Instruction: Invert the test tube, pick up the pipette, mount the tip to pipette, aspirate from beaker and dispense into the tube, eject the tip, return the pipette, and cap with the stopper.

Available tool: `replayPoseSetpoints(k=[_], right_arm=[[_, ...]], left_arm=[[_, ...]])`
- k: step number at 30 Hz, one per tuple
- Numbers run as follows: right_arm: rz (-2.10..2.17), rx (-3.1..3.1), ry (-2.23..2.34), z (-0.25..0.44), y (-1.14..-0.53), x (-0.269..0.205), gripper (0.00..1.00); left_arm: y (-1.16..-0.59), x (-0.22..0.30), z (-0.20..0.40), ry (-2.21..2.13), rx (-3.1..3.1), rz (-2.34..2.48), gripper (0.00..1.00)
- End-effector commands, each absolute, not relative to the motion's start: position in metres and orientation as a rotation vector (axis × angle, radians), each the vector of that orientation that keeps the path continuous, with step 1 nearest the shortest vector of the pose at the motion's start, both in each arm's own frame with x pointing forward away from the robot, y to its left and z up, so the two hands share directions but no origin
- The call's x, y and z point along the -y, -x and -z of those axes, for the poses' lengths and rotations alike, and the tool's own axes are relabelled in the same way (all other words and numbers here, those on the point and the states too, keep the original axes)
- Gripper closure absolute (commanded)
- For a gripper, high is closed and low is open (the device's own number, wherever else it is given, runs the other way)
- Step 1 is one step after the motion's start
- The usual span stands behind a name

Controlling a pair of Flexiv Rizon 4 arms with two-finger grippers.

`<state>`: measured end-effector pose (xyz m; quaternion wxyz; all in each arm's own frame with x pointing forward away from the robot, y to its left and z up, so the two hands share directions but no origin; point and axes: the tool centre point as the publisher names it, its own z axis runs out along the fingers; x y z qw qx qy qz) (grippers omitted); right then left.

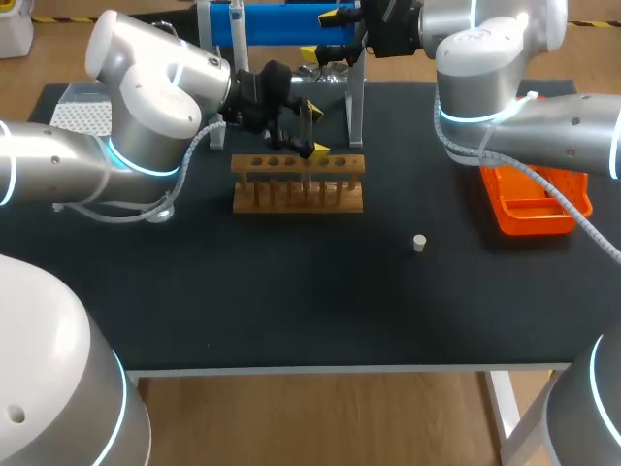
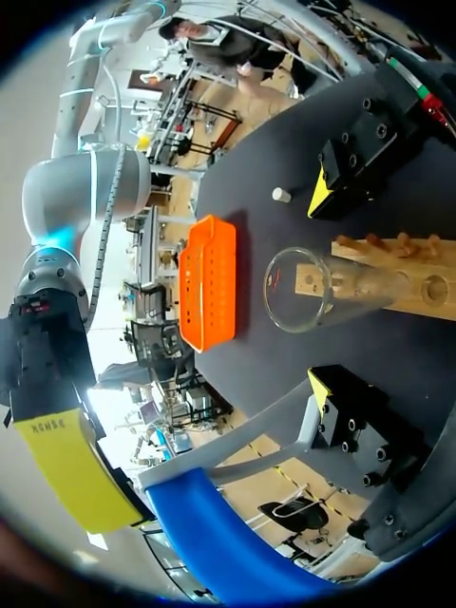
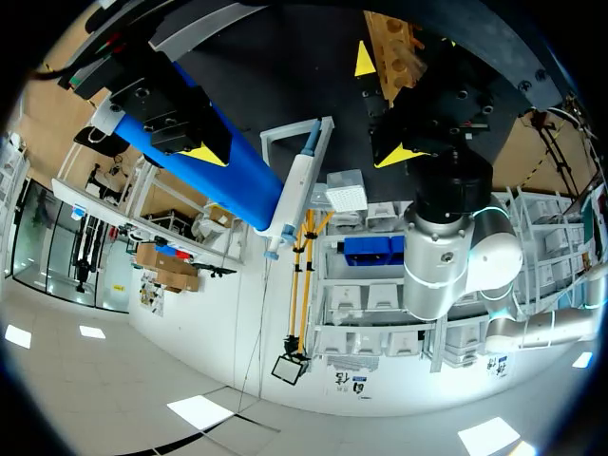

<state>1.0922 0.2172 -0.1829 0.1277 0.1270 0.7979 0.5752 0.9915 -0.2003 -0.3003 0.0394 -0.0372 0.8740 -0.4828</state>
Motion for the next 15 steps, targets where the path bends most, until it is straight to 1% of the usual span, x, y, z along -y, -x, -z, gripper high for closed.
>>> replayPoseSetpoints(k=[1, 10, 15], right_arm=[[-1.671, -2.323, -0.370, 0.182, -1.092, -0.217, 0.00], [-1.671, -2.323, -0.370, 0.182, -1.092, -0.217, 0.00], [-1.623, -2.312, -0.398, 0.181, -1.070, -0.187, 0.00]], left_arm=[[-0.992, 0.200, 0.301, 0.110, -2.680, 1.483, 0.00], [-0.992, 0.200, 0.301, 0.110, -2.680, 1.483, 0.00], [-0.992, 0.200, 0.301, 0.110, -2.680, 1.483, 0.00]])
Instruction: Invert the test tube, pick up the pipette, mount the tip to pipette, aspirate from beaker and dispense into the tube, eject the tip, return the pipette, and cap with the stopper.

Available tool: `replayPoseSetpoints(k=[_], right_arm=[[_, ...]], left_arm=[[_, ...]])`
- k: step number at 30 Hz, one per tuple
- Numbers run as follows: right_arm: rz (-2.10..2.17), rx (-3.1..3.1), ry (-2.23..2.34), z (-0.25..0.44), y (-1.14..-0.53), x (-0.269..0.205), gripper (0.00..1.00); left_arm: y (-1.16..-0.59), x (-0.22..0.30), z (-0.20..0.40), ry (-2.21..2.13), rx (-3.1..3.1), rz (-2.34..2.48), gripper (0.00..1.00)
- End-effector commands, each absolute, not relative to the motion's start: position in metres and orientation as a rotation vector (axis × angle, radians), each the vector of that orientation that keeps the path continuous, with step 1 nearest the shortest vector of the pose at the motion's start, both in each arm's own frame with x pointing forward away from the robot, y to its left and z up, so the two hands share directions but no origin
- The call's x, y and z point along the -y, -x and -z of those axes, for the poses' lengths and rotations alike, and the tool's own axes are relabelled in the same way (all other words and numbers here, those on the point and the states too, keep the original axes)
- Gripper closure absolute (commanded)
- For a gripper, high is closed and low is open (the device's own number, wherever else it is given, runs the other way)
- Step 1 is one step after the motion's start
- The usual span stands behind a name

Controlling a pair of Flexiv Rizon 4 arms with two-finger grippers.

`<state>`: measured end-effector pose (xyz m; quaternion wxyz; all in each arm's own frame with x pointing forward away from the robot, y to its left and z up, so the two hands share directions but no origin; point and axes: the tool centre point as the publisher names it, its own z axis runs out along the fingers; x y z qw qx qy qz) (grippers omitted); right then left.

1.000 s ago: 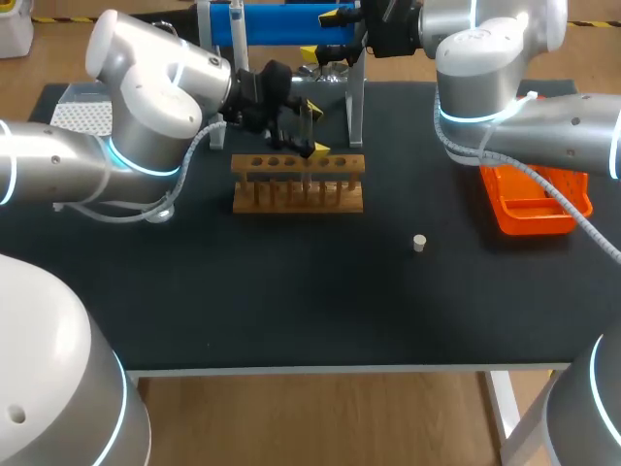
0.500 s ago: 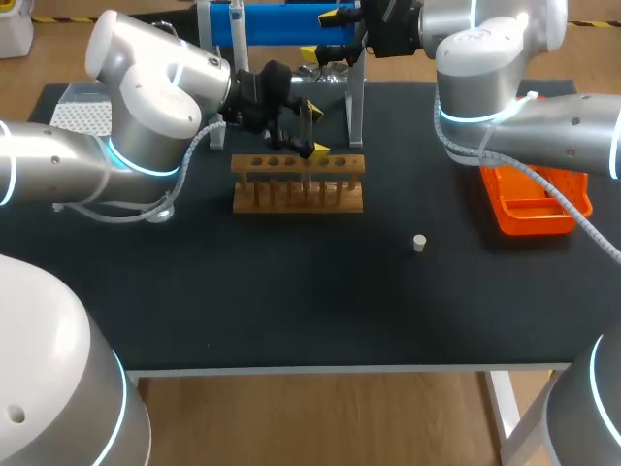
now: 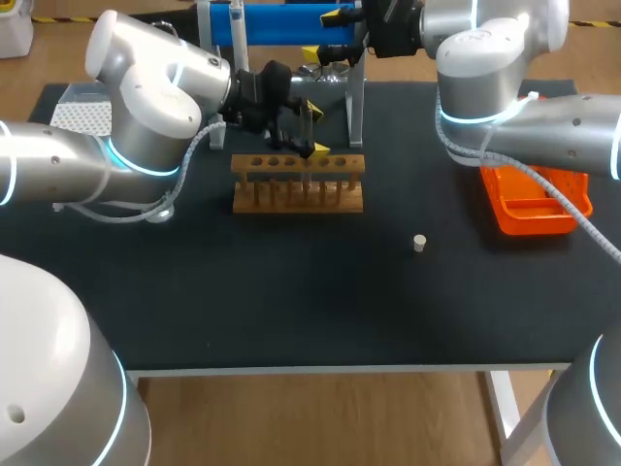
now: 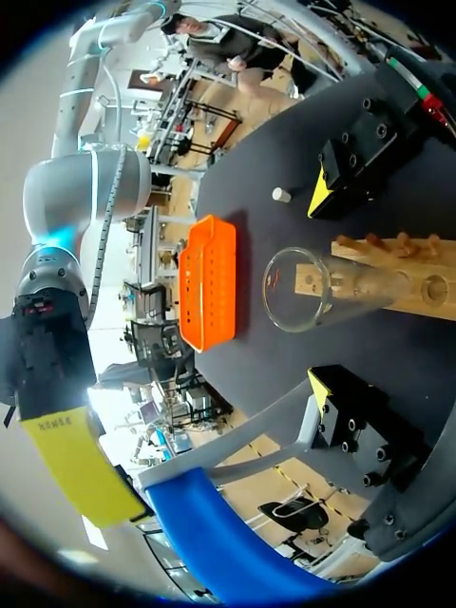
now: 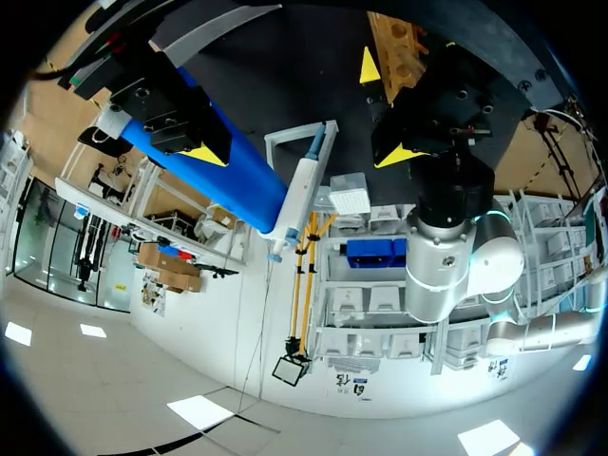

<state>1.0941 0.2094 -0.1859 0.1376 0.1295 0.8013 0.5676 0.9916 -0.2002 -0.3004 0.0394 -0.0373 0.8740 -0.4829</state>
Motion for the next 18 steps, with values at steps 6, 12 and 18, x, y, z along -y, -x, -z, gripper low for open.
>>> replayPoseSetpoints(k=[6, 12, 18], right_arm=[[-1.574, -2.307, -0.429, 0.180, -1.033, -0.144, 0.00], [-1.564, -2.288, -0.467, 0.185, -0.988, -0.101, 0.00], [-1.563, -2.275, -0.519, 0.198, -0.943, -0.062, 0.00]], left_arm=[[-0.992, 0.200, 0.301, 0.110, -2.680, 1.483, 0.00], [-0.992, 0.200, 0.301, 0.110, -2.680, 1.483, 0.00], [-0.992, 0.200, 0.301, 0.110, -2.680, 1.483, 0.00]])
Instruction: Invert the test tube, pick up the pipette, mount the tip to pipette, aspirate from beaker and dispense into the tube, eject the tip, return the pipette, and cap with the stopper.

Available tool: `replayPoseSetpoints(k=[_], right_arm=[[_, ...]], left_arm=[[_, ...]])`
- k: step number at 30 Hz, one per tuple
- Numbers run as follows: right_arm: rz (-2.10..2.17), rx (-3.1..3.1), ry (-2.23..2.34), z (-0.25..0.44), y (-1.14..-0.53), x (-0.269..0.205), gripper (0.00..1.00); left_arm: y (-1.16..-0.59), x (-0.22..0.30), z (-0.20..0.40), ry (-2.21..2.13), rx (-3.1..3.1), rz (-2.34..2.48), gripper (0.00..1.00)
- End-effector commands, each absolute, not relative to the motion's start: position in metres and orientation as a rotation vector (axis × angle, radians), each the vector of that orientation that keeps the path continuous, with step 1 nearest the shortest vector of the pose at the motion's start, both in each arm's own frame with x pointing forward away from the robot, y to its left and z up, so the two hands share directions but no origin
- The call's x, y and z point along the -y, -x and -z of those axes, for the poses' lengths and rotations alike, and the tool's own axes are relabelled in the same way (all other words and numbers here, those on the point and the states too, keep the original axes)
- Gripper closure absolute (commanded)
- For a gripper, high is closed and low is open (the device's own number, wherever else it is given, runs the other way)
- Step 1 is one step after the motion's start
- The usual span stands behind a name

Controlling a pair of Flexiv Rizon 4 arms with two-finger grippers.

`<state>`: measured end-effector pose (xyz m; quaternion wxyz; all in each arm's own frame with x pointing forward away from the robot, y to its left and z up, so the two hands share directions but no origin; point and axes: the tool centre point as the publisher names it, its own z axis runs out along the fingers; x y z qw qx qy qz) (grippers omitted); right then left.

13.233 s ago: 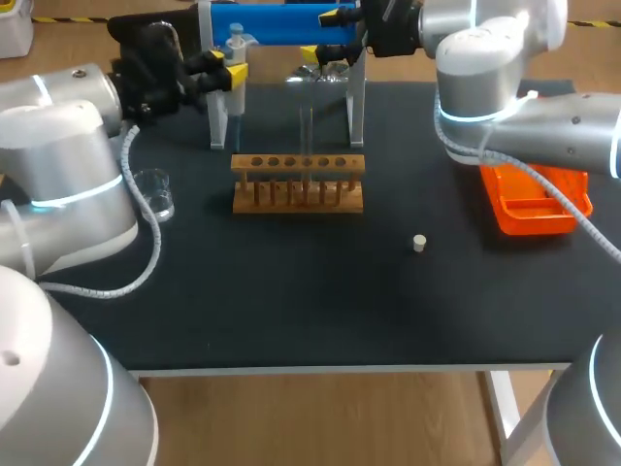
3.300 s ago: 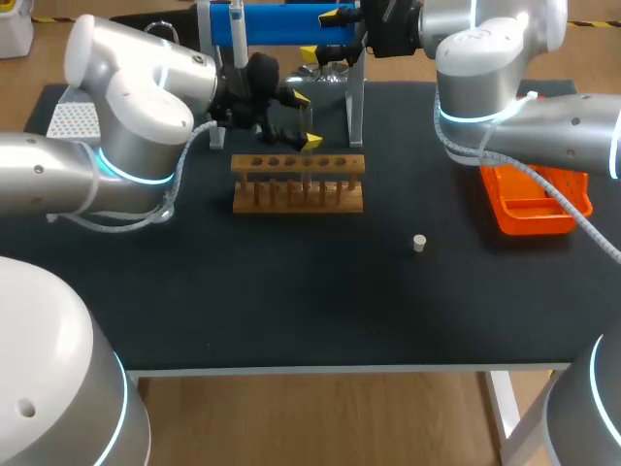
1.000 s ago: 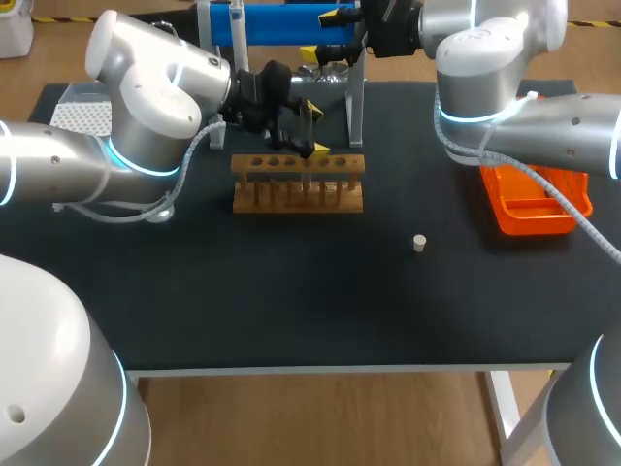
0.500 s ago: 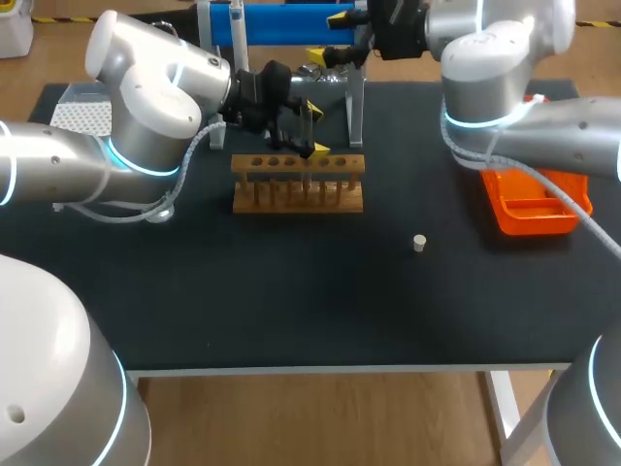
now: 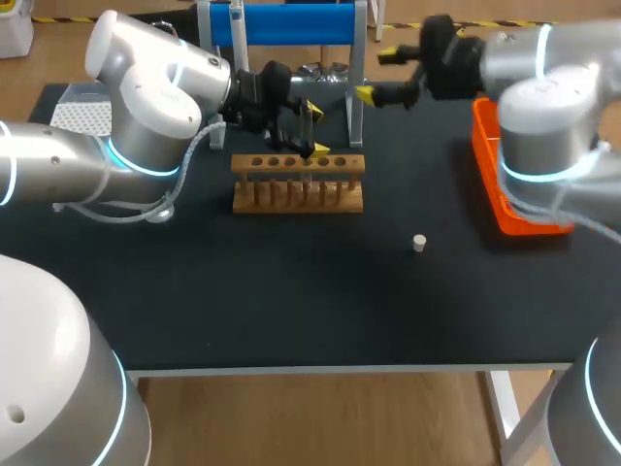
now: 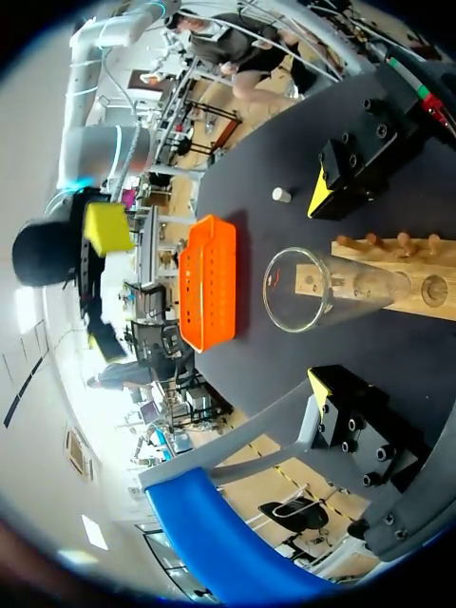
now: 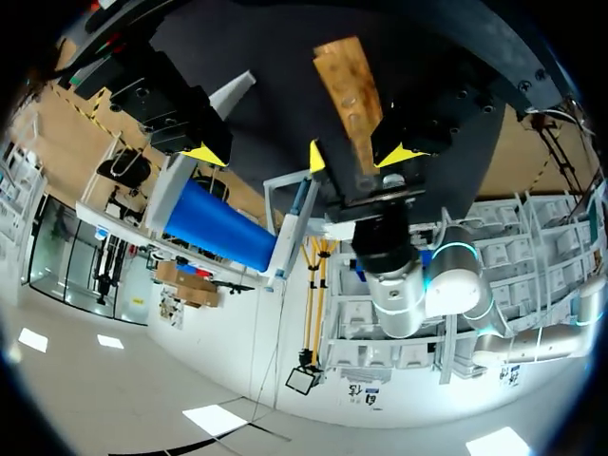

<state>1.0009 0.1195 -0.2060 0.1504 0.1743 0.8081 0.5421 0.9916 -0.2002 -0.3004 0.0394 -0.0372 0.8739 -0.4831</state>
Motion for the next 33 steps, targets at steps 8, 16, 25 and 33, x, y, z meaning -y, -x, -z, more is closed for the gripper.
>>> replayPoseSetpoints(k=[8, 16, 25, 33], right_arm=[[-1.560, -2.280, -0.592, 0.232, -0.892, -0.026, 0.00], [-1.513, -2.299, -0.640, 0.276, -0.857, -0.009, 0.00], [-1.487, -2.309, -0.689, 0.320, -0.837, -0.009, 0.00], [-1.434, -2.313, -0.720, 0.351, -0.830, -0.021, 0.00]], left_arm=[[-0.992, 0.200, 0.301, 0.110, -2.680, 1.483, 0.00], [-0.992, 0.200, 0.301, 0.110, -2.680, 1.483, 0.00], [-0.992, 0.200, 0.301, 0.110, -2.680, 1.483, 0.00], [-0.992, 0.200, 0.301, 0.110, -2.680, 1.483, 0.00]])
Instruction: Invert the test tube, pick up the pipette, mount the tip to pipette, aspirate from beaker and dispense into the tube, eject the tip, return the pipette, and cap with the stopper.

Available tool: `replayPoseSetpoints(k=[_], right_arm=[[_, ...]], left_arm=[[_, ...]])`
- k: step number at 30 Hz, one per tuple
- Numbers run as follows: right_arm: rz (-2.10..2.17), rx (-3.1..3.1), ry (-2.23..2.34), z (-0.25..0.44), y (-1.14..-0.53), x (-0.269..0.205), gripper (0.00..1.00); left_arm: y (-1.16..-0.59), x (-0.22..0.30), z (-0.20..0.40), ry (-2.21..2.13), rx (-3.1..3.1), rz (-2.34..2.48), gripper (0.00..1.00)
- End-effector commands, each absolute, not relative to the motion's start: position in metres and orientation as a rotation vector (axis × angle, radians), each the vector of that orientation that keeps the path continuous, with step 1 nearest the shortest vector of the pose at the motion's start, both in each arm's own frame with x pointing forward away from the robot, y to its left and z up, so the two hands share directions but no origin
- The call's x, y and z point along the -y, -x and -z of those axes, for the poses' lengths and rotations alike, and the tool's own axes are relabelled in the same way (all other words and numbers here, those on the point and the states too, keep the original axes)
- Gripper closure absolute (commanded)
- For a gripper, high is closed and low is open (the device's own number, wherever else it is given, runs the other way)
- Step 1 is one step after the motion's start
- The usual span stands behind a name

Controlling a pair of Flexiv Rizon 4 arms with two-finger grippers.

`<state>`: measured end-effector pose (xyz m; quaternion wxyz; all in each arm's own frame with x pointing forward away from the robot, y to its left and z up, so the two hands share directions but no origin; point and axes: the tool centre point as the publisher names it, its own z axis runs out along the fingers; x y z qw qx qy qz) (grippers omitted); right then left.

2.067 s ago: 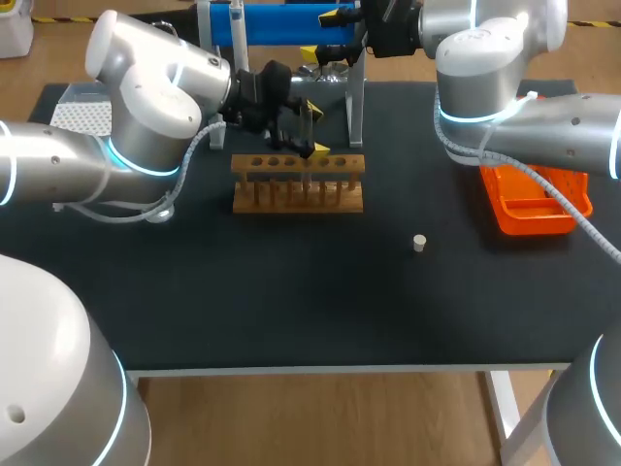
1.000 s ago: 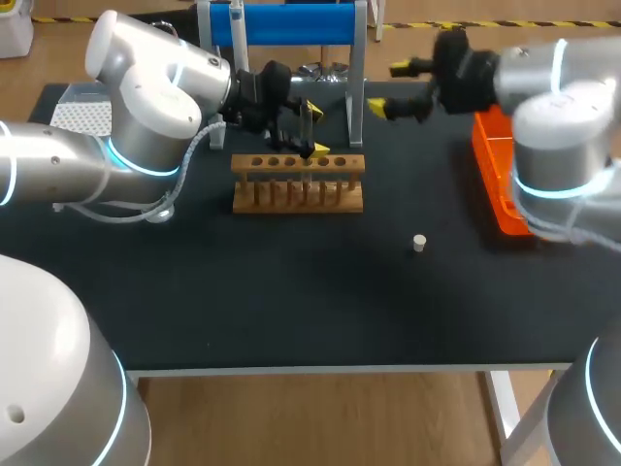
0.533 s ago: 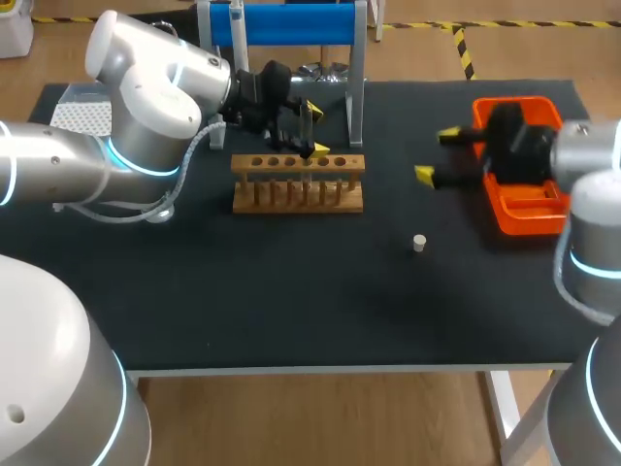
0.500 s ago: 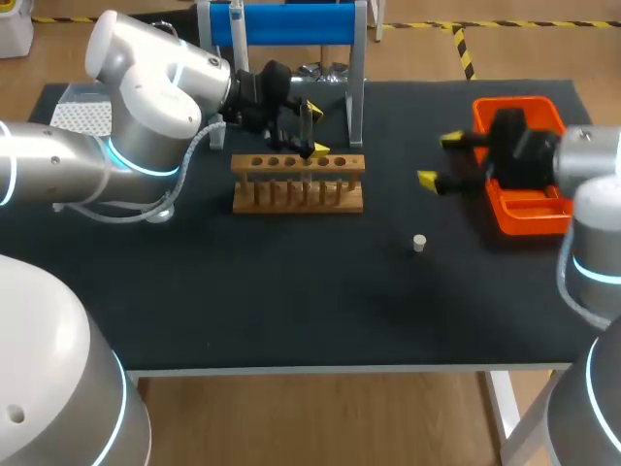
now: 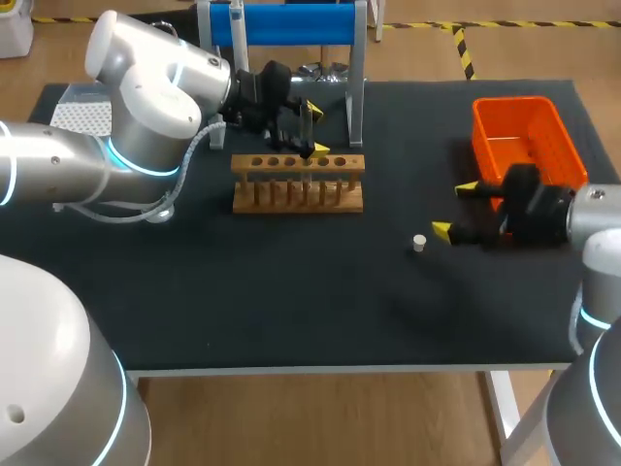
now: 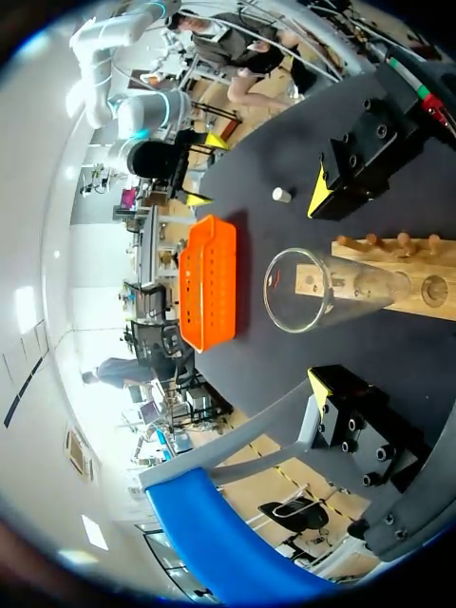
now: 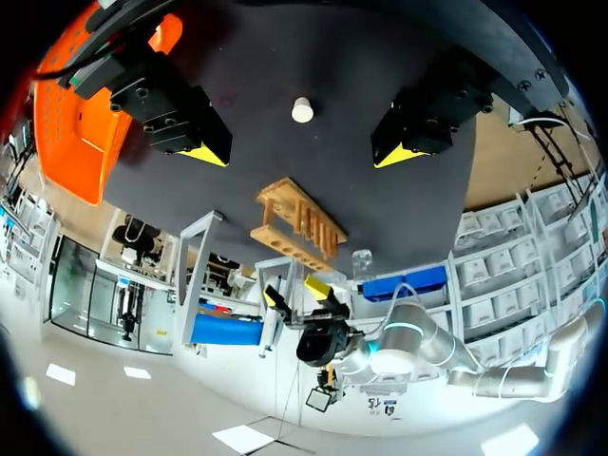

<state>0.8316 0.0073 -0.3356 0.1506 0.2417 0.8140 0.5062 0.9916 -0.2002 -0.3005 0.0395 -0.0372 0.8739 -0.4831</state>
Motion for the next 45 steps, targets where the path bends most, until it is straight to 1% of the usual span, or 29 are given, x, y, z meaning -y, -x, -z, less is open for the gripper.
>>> replayPoseSetpoints(k=[1, 11, 22, 38, 41, 43, 45], right_arm=[[-1.428, -2.312, -0.737, 0.355, -0.830, -0.022, 0.00], [-1.374, -2.327, -0.782, 0.387, -0.830, -0.036, 0.00], [-1.329, -2.337, -0.826, 0.408, -0.843, -0.037, 0.00], [-1.312, -2.352, -0.849, 0.419, -0.848, -0.037, 0.00], [-1.312, -2.351, -0.856, 0.419, -0.849, -0.036, 0.02], [-1.312, -2.351, -0.858, 0.419, -0.849, -0.036, 0.07], [-1.309, -2.353, -0.861, 0.421, -0.849, -0.037, 0.06]], left_arm=[[-0.992, 0.200, 0.301, 0.110, -2.680, 1.483, 0.00], [-0.992, 0.200, 0.301, 0.110, -2.680, 1.483, 0.00], [-0.992, 0.200, 0.301, 0.110, -2.680, 1.483, 0.00], [-0.992, 0.200, 0.301, 0.110, -2.680, 1.483, 0.00], [-0.992, 0.200, 0.301, 0.110, -2.680, 1.483, 0.00], [-0.992, 0.200, 0.301, 0.110, -2.680, 1.483, 0.00], [-0.992, 0.200, 0.301, 0.110, -2.680, 1.483, 0.00]])
